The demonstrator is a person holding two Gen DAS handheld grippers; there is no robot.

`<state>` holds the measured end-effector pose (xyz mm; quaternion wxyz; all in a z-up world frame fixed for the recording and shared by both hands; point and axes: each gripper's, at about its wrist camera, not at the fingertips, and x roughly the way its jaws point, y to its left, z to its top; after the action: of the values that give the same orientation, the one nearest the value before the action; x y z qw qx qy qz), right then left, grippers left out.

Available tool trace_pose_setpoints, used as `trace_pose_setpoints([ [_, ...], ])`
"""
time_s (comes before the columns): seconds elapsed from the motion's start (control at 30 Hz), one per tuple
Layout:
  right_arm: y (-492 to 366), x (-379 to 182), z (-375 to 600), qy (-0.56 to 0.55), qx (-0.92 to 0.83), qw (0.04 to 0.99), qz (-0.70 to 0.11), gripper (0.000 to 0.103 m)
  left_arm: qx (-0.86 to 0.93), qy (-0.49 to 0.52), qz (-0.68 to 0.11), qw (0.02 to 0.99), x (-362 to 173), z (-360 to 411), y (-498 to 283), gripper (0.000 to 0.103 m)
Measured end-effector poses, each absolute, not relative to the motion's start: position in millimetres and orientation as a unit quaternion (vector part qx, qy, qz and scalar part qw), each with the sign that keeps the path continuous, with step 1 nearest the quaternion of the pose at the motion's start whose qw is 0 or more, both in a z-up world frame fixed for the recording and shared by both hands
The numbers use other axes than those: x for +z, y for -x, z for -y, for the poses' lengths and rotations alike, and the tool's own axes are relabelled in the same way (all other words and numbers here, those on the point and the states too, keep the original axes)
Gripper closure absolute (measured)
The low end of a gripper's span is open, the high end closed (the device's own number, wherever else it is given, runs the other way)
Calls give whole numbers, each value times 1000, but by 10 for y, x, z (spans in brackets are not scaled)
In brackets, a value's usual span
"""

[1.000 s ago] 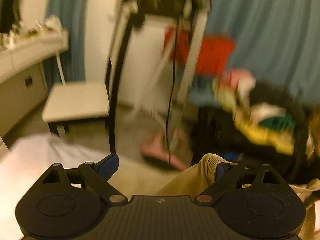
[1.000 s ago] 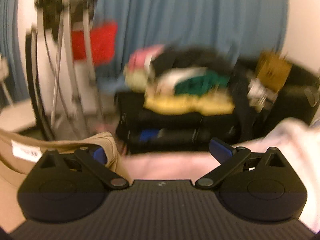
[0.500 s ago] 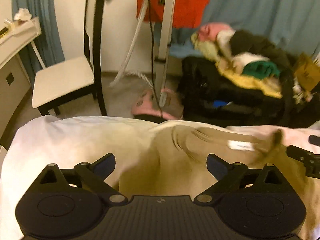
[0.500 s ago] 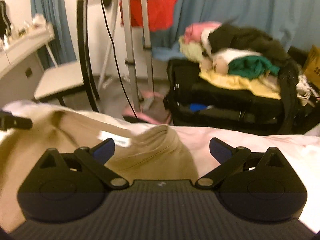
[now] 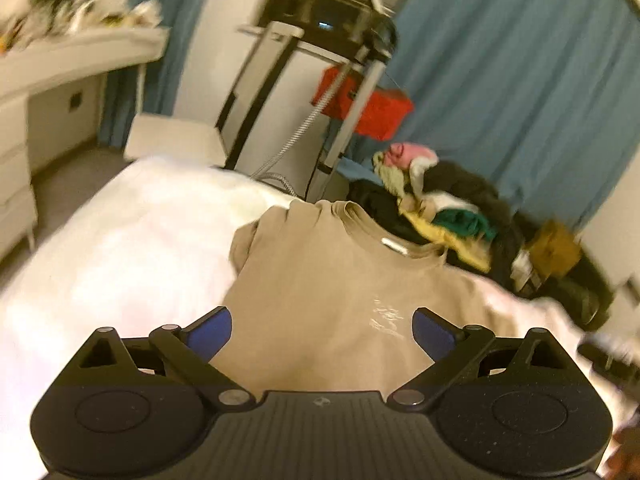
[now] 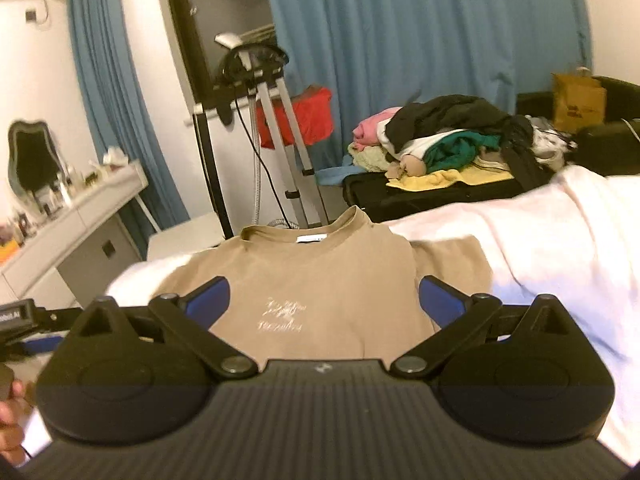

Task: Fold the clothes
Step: 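Lay the T-shirt flat on the bed with the left gripper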

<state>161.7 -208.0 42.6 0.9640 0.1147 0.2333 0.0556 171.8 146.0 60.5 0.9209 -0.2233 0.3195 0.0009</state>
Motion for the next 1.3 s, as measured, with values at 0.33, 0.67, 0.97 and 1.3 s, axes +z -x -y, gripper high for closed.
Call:
trace_pose_setpoints([
  [0.33, -814, 781, 1955, -180, 75, 959, -207, 0, 52, 368, -299, 879, 988, -1979, -1386, 16],
  [0.67, -825, -222, 2157, -251, 75, 937, -230, 0, 97, 445, -306, 836, 36, -2181, -2050, 41],
  [0.97, -1481, -746, 2265, -270, 92, 920, -270, 0, 118, 441, -285, 843, -656, -2289, -3012, 53],
  [1.3, -1958, -1061, 2314, -298, 86, 902, -301, 0, 80, 390, -282, 873, -888, -2173, -3718, 62],
])
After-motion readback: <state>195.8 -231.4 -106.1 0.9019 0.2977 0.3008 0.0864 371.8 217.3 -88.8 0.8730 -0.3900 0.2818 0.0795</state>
